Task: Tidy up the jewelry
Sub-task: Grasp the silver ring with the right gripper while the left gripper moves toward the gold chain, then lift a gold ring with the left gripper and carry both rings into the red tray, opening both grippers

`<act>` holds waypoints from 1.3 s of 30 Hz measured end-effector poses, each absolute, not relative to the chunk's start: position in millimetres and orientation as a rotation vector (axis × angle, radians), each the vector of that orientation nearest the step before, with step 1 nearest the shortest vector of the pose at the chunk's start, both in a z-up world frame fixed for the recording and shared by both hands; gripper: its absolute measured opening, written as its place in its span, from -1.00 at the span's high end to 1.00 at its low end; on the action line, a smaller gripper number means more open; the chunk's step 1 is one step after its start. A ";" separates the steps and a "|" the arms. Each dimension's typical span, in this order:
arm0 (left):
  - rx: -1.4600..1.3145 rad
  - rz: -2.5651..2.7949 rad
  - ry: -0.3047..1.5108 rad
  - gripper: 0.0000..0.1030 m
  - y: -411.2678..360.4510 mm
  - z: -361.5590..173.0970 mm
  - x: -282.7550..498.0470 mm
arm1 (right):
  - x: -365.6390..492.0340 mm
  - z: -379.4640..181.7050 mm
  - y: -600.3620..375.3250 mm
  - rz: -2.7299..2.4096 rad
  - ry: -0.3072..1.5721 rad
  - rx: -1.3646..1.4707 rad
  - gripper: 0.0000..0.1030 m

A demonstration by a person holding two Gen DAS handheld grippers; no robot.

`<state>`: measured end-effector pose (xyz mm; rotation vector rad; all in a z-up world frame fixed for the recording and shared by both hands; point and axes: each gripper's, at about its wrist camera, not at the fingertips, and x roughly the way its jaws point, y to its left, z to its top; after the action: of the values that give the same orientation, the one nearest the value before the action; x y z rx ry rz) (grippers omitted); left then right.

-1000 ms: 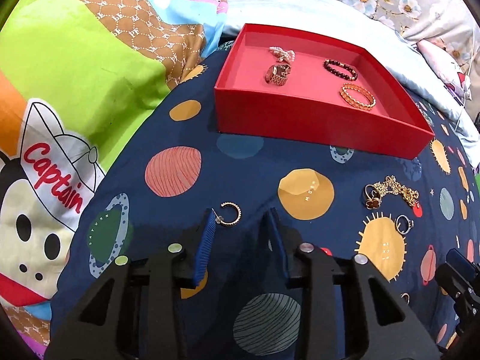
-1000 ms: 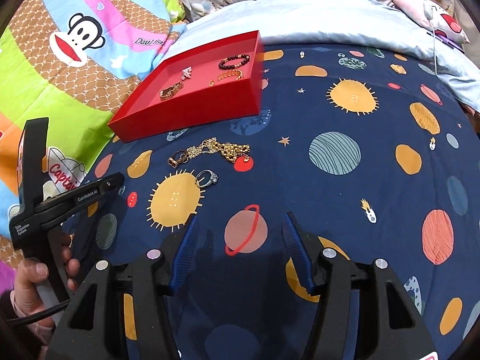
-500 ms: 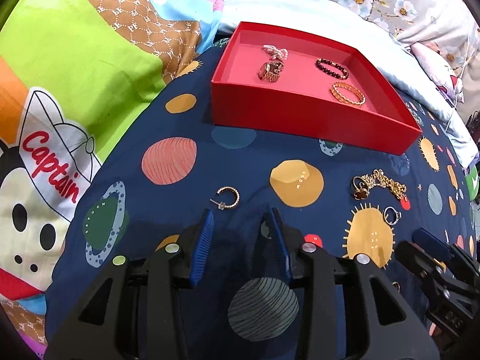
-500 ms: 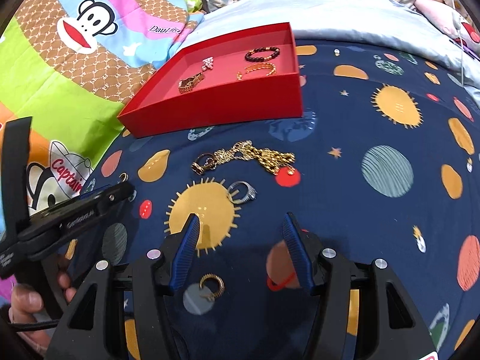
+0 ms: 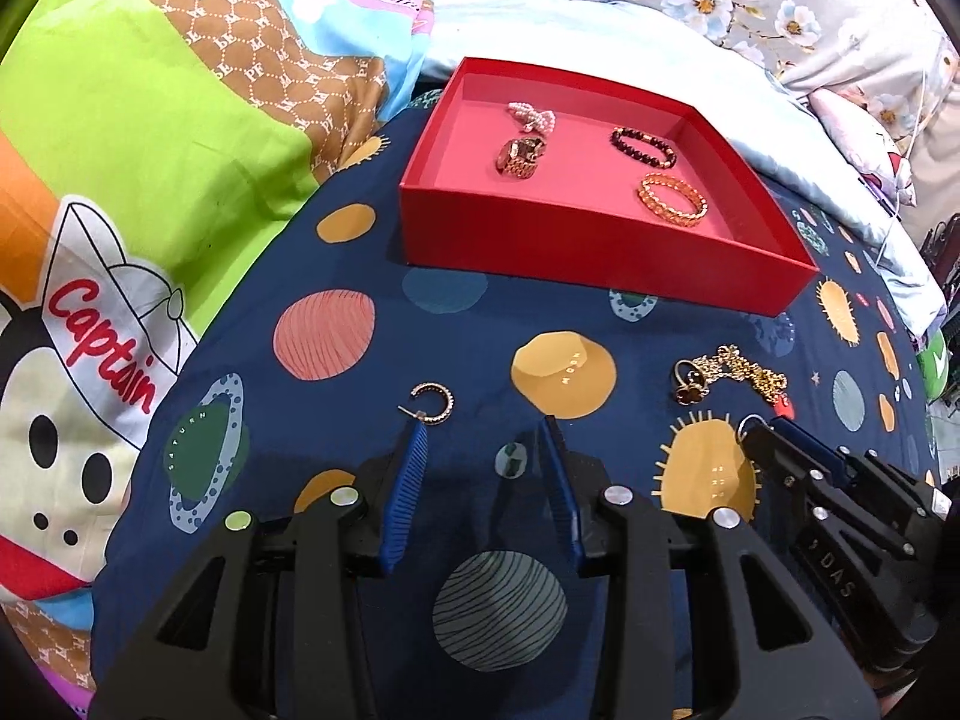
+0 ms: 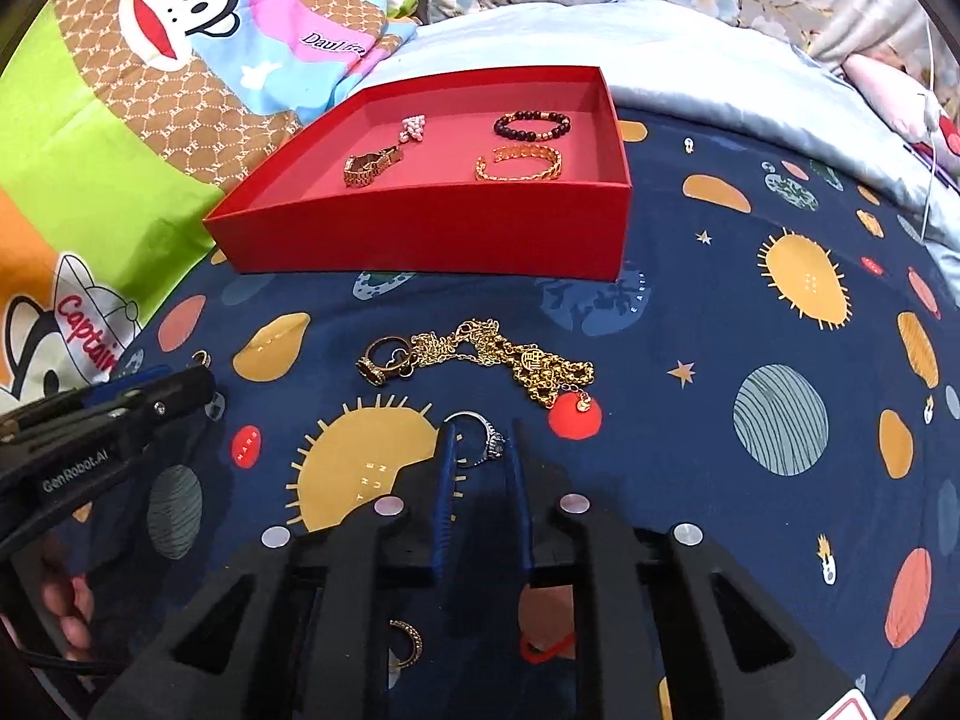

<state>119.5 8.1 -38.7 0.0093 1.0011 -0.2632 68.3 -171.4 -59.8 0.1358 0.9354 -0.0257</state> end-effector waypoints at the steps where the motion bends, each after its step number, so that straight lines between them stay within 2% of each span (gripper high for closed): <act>1: 0.009 -0.266 1.000 0.28 7.3 -38.1 119.1 | 67.7 -59.5 -171.5 -0.029 0.935 0.133 0.77; 4: 0.006 -0.277 1.000 0.28 5.0 -36.6 117.5 | 65.1 -57.5 -176.7 -0.035 0.937 0.156 0.87; 15: 0.001 -0.405 1.014 0.28 -35.9 -35.0 114.6 | 38.7 -47.3 -208.3 -0.084 0.925 0.260 0.88; 18: 0.032 -0.444 1.019 0.14 -57.2 -40.6 114.5 | 33.7 -45.9 -216.6 -0.091 0.925 0.286 0.88; 23: 0.058 -0.453 1.023 0.15 -78.0 -49.4 118.4 | 30.5 -47.6 -229.7 -0.103 0.933 0.337 0.88; 25: 0.066 -0.445 1.019 0.18 -81.2 -51.3 121.1 | 29.9 -47.5 -231.8 -0.106 0.932 0.337 0.88; 27: 0.069 -0.444 1.014 0.34 -82.0 -51.3 122.5 | 29.5 -47.3 -233.5 -0.106 0.930 0.340 0.88; 29: 0.062 -0.454 1.017 0.41 -81.7 -51.7 124.2 | 30.0 -47.4 -234.5 -0.106 0.928 0.341 0.88; 32: 0.056 -0.466 1.021 0.73 -80.7 -52.2 124.6 | 30.7 -46.9 -234.4 -0.105 0.926 0.342 0.88; 39: 0.066 -0.465 1.007 0.73 -76.7 -48.7 120.9 | 31.4 -43.5 -231.0 -0.097 0.921 0.336 0.88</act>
<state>120.9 -76.7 -48.7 0.0655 1.0074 -0.4651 31.4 -231.0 -43.5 0.3360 0.9214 -0.0974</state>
